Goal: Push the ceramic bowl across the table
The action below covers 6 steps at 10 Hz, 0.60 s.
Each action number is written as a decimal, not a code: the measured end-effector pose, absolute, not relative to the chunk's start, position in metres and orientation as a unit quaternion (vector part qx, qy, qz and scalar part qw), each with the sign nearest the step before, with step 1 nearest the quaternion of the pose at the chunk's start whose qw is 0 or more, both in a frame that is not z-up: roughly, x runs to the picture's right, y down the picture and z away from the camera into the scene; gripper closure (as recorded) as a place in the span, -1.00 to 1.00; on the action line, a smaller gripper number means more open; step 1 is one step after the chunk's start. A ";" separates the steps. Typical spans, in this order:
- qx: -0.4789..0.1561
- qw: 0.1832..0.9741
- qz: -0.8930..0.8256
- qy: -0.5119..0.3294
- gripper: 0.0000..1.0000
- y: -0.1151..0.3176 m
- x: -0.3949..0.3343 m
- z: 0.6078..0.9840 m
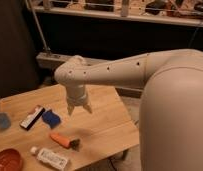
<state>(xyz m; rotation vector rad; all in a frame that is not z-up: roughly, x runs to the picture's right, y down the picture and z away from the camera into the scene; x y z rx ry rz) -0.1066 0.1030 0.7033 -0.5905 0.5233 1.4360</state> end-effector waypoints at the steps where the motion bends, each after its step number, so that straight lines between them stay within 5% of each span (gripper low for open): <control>1: -0.263 0.683 0.640 0.233 -0.30 0.103 -0.107 0.703; 6: -0.239 0.708 0.626 0.224 -0.30 0.100 -0.114 0.704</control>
